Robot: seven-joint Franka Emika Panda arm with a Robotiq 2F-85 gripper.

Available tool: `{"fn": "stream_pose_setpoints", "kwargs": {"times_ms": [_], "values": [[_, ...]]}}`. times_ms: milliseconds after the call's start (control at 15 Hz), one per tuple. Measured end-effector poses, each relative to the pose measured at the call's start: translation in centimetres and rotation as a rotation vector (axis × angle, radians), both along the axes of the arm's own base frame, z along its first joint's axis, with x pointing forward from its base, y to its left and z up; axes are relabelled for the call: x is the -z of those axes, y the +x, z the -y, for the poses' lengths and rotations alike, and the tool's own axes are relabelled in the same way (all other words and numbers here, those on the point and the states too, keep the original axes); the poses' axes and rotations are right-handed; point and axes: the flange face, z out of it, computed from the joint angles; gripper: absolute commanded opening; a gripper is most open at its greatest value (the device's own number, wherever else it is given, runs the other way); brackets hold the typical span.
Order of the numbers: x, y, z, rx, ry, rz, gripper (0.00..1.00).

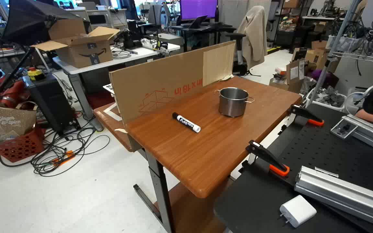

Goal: Put the marker in the pot

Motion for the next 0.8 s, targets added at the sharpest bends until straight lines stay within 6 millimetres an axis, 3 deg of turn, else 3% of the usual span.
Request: {"fn": "stream_pose_setpoints", "kwargs": {"times_ms": [267, 400, 800], "values": [[-0.2, 0.0, 0.0, 0.0, -0.002, 0.003, 1.0], [0.0, 0.6, -1.1, -0.01, -0.007, -0.005, 1.0], [2.1, 5.5, -9.4, -0.037, -0.042, -0.033, 1.0]]}}
